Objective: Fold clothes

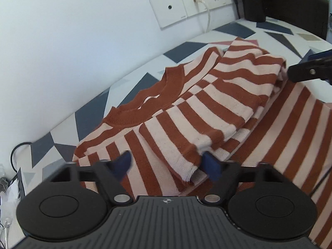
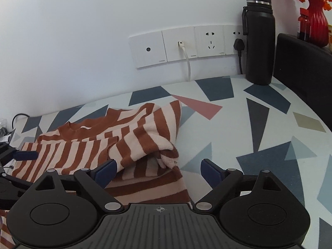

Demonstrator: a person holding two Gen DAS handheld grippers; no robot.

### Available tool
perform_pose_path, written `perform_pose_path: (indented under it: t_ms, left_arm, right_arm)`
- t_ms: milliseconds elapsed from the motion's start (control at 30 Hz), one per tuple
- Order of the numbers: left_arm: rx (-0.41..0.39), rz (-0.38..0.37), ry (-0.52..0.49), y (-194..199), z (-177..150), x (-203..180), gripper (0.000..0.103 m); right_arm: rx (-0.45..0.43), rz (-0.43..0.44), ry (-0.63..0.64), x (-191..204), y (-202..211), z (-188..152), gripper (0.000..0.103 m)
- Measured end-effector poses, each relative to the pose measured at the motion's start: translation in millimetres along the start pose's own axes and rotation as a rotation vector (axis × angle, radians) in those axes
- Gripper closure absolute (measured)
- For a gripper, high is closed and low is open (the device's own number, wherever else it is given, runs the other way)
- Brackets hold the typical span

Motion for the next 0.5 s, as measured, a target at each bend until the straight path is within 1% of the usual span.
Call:
perform_pose_path:
  t_ms: [33, 67, 100, 133, 167, 200, 233, 267, 333, 400, 433, 467, 500]
  left_arm:
    - [0.0, -0.001, 0.01, 0.0, 1.4, 0.8, 0.039]
    - [0.0, 0.0, 0.007, 0.2, 2.3, 0.5, 0.047]
    - [-0.001, 0.001, -0.012, 0.2, 2.2, -1.3, 0.051]
    - [-0.003, 0.002, -0.035, 0.6, 1.4, -3.3, 0.063]
    - [-0.008, 0.002, -0.053, 2.3, 0.3, -4.7, 0.082]
    - [-0.019, 0.005, -0.052, 4.9, -0.5, -3.8, 0.088]
    - [-0.031, 0.004, -0.021, 8.5, -0.6, 0.3, 0.088]
    - [-0.034, -0.007, 0.038, 11.6, -0.4, 7.6, 0.089]
    - [-0.011, -0.028, 0.255, 15.3, -3.0, 35.5, 0.089]
    - [0.027, -0.007, 0.468, 15.7, -12.9, 67.7, 0.09]
    - [0.055, 0.007, 0.542, 13.7, -20.5, 81.0, 0.09]
    - [0.086, 0.024, 0.579, 10.6, -28.2, 90.0, 0.085]
    - [0.106, 0.042, 0.587, 8.7, -34.2, 95.2, 0.08]
  right_arm:
    - [0.003, 0.006, 0.001, 0.5, -0.4, 1.3, 0.017]
    - [0.004, 0.011, 0.002, 1.1, -0.7, 2.7, 0.017]
    - [0.002, 0.015, 0.006, 1.8, -0.7, 4.6, 0.017]
    - [-0.001, 0.017, 0.011, 2.4, -0.9, 6.8, 0.017]
    - [-0.003, 0.018, 0.014, 3.1, -1.3, 9.1, 0.017]
    - [-0.004, 0.018, 0.015, 3.5, -2.0, 11.3, 0.017]
    - [-0.003, 0.02, 0.014, 3.9, -2.8, 13.4, 0.017]
    - [-0.003, 0.024, 0.013, 4.4, -3.8, 15.4, 0.017]
    - [-0.003, 0.023, 0.024, 6.0, -6.1, 18.3, 0.017]
    - [0.003, 0.0, 0.055, 8.5, -9.1, 19.9, 0.017]
    - [0.011, -0.02, 0.083, 10.2, -11.4, 19.7, 0.017]
    - [0.019, -0.04, 0.112, 12.0, -13.8, 19.4, 0.017]
    - [0.025, -0.055, 0.139, 13.9, -15.9, 18.3, 0.018]
Point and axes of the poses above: each gripper's, at about its wrist camera, not at the fingertips, and y roughly against the way its jaws point, x to its left, z to its top, the point moved 5 cm from there along -y, roughly the way its jaws point, and after that the axes turned 7 degrees about y, right-handed, at the moved point
